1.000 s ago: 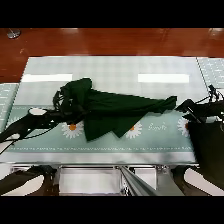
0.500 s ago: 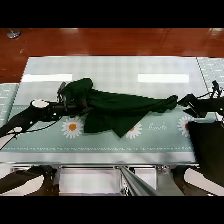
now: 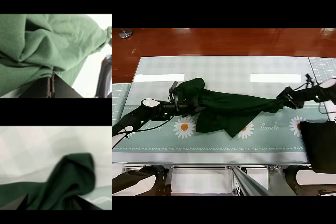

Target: Fold the shirts.

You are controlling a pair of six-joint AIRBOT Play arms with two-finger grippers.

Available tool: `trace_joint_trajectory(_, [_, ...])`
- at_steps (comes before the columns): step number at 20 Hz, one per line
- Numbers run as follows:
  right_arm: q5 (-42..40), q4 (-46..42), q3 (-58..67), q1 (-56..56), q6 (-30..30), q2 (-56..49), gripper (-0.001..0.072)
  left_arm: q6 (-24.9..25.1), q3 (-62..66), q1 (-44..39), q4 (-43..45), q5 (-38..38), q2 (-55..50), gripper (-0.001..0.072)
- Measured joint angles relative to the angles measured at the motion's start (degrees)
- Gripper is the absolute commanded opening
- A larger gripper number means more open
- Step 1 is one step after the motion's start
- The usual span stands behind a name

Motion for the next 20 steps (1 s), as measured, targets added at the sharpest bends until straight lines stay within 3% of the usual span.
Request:
trace_joint_trajectory(1, [0.7,-0.9,1.5,1.3,0.7,-1.4,0.0064,0.3,0.2,0.0,0.0,-0.1,0.0,0.0026])
trace_joint_trajectory(2, [1.8,-1.6,3.0,2.6,1.2,-2.6,0.0030,0.6,0.8,0.1,0.1,-0.5,0.1,0.0026])
trace_joint_trajectory(6, [5.6,-2.7,11.6,5.7,1.3,-3.6,0.0029,1.6,8.5,2.3,0.1,-3.8,1.8,0.0026])
trace_joint_trajectory(12, [9.0,-3.6,36.3,7.0,1.0,4.9,0.0029,-1.5,34.8,9.3,0.3,-8.5,6.3,0.0025])
trace_joint_trajectory(15, [10.4,-4.2,45.4,7.7,-0.3,12.7,0.0029,-5.7,51.1,12.7,3.1,-12.6,8.1,0.0025])
trace_joint_trajectory(20, [12.0,-7.0,50.7,8.2,-2.2,29.3,0.0029,-15.3,74.7,16.9,18.8,-21.2,13.2,0.0025])
